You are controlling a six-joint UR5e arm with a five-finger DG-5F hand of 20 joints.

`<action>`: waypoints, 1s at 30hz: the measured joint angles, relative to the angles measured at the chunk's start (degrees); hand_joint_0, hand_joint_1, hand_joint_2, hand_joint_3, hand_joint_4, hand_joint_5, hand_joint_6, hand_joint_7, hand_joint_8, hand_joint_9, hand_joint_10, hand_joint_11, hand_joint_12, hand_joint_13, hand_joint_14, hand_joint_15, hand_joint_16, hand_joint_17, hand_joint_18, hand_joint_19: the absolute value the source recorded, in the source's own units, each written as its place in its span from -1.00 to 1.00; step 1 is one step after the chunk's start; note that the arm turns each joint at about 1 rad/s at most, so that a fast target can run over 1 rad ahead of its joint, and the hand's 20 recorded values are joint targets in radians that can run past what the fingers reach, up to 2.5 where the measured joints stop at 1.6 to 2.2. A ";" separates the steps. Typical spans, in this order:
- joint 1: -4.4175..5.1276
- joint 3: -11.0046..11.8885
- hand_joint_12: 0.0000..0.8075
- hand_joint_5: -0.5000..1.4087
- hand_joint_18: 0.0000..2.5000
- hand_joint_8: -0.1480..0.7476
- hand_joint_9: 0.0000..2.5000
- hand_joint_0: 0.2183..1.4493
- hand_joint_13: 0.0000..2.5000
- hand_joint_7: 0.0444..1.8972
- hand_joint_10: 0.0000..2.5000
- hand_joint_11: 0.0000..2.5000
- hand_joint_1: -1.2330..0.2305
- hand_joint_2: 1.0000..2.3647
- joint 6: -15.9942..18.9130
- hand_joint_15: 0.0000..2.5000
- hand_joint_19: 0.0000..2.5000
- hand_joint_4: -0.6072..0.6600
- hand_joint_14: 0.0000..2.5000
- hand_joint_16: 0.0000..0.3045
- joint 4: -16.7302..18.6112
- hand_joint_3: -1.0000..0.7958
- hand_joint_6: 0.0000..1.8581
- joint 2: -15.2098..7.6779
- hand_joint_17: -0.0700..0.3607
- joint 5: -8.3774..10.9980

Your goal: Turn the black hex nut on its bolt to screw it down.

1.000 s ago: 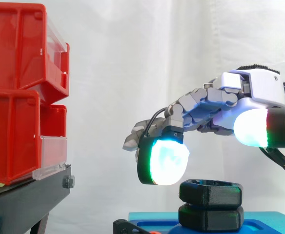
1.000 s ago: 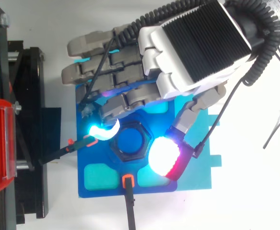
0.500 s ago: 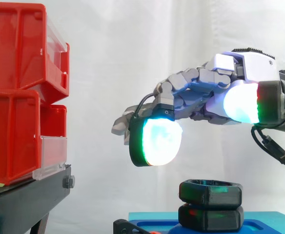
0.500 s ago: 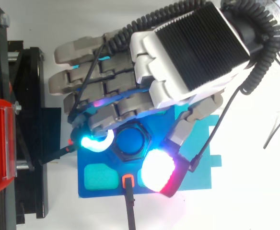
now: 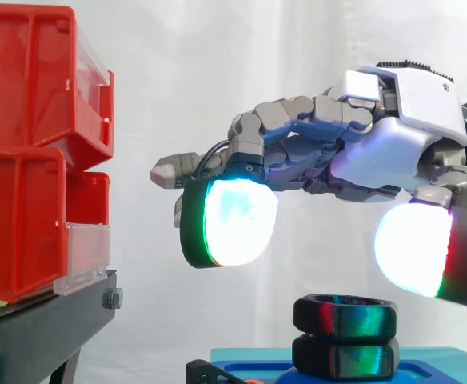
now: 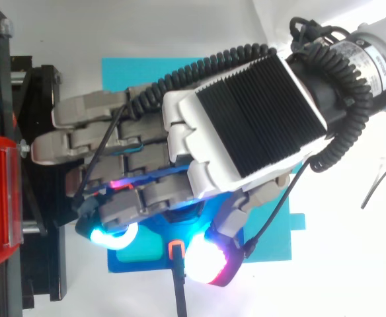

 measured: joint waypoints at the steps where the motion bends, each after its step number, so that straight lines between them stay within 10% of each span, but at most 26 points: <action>1: 0.15 -0.01 0.06 -0.67 -1.00 0.07 -0.73 -0.86 -0.93 0.02 -0.99 -0.67 -0.56 -1.00 0.00 -0.98 -0.95 0.40 -1.00 -0.59 -0.01 -0.44 -0.46 0.00 -0.02 0.09; 6: 0.87 -0.13 0.07 -0.68 -1.00 0.07 -0.73 -0.88 -0.93 0.02 -0.99 -0.67 -0.56 -1.00 -0.05 -0.98 -0.93 0.41 -1.00 -0.57 -0.02 -0.44 -0.46 -0.07 0.00 0.84; 20: 1.23 -2.01 0.11 -0.62 -1.00 0.14 -0.70 -0.88 -0.93 -0.04 -0.99 -0.68 0.30 -1.00 -0.02 -0.96 -0.90 0.48 -1.00 -0.57 0.88 -0.44 -0.37 -0.02 0.01 1.25; 30: 0.92 -2.03 0.09 -0.62 -1.00 0.14 -0.70 -0.86 -0.93 -0.02 -0.99 -0.68 0.30 -1.00 -0.09 -0.97 -0.90 0.47 -1.00 -0.58 0.85 -0.44 -0.38 -0.02 0.00 1.14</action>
